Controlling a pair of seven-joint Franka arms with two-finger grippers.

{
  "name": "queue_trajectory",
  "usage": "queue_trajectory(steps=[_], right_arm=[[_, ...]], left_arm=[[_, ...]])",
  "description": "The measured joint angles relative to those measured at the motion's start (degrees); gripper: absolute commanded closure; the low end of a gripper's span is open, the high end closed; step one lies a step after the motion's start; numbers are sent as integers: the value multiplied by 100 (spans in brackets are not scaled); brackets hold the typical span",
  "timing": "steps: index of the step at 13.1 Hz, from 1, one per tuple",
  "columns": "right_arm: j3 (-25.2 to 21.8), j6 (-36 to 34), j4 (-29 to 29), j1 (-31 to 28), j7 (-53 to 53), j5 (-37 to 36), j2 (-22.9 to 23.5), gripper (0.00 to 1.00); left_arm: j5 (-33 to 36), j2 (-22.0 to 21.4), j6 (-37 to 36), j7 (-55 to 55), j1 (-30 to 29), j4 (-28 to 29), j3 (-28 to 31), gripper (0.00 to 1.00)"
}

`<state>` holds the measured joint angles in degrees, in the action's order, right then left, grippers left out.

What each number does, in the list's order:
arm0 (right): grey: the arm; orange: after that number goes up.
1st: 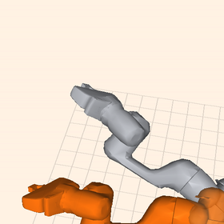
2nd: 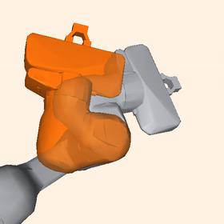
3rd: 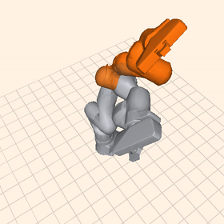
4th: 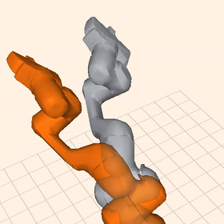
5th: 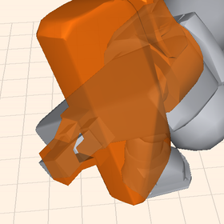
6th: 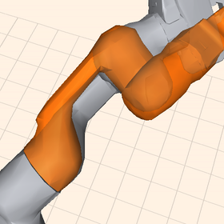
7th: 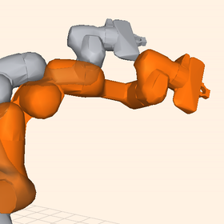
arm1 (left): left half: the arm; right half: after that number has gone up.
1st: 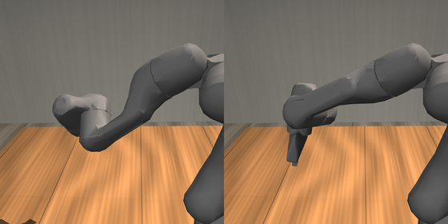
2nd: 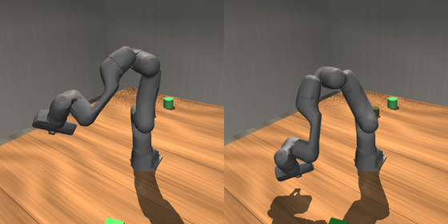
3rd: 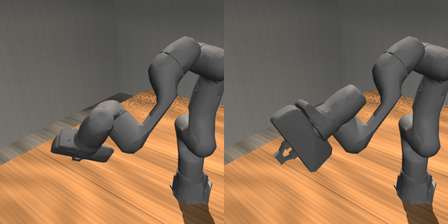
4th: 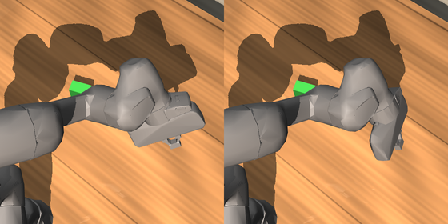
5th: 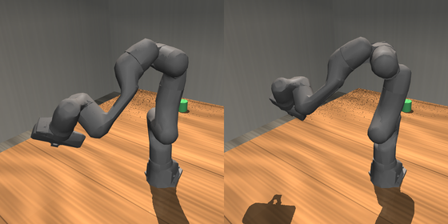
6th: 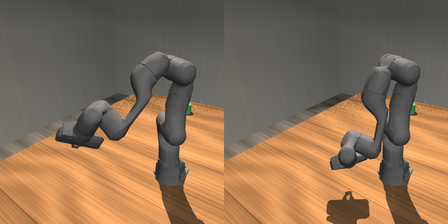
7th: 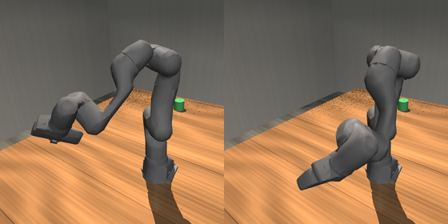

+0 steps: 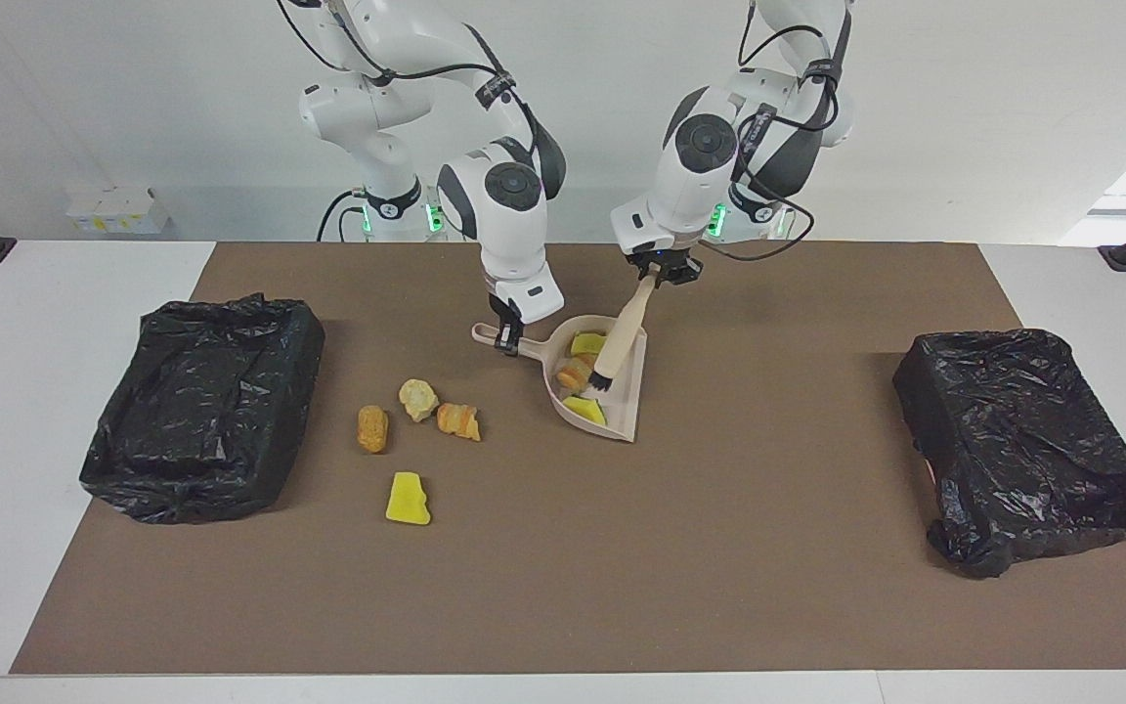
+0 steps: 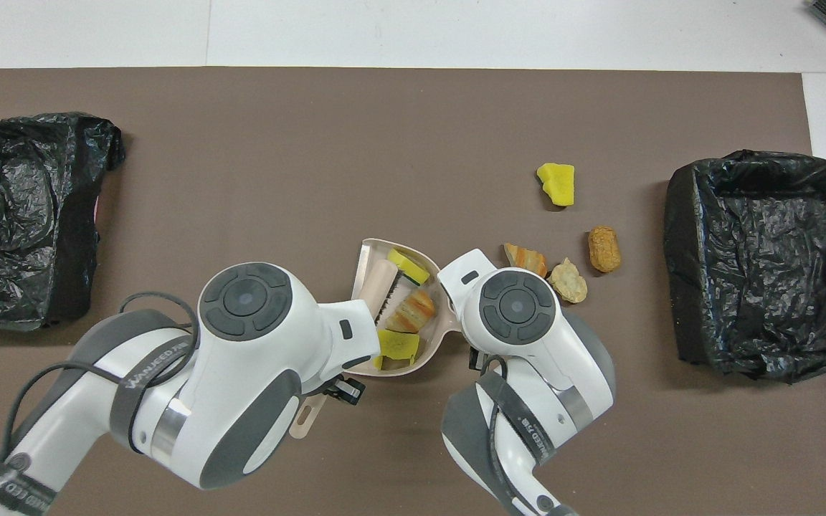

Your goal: Sweep and dump trash in bin

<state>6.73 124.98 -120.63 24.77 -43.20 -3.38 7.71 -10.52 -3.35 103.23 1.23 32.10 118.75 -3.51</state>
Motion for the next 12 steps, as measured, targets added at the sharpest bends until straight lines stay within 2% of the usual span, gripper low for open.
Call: queue_trajectory(steps=[3, 5, 10, 12], right_arm=[[0, -5, 6, 0, 0, 0, 0, 100], [0, -169, 70, -37, -73, 0, -4, 100], [-27, -1057, 280, -780, -1281, 0, -414, 100], [-36, -1368, 337, -1143, -1897, 1, -612, 100]], left_arm=[[0, -278, -562, 74, -68, 21, 21, 100], [0, -368, -701, 515, -67, 125, -14, 100], [-1, -865, -651, 2166, 26, 860, -158, 100], [-4, -1132, -313, 2526, 195, 1244, -251, 100]])
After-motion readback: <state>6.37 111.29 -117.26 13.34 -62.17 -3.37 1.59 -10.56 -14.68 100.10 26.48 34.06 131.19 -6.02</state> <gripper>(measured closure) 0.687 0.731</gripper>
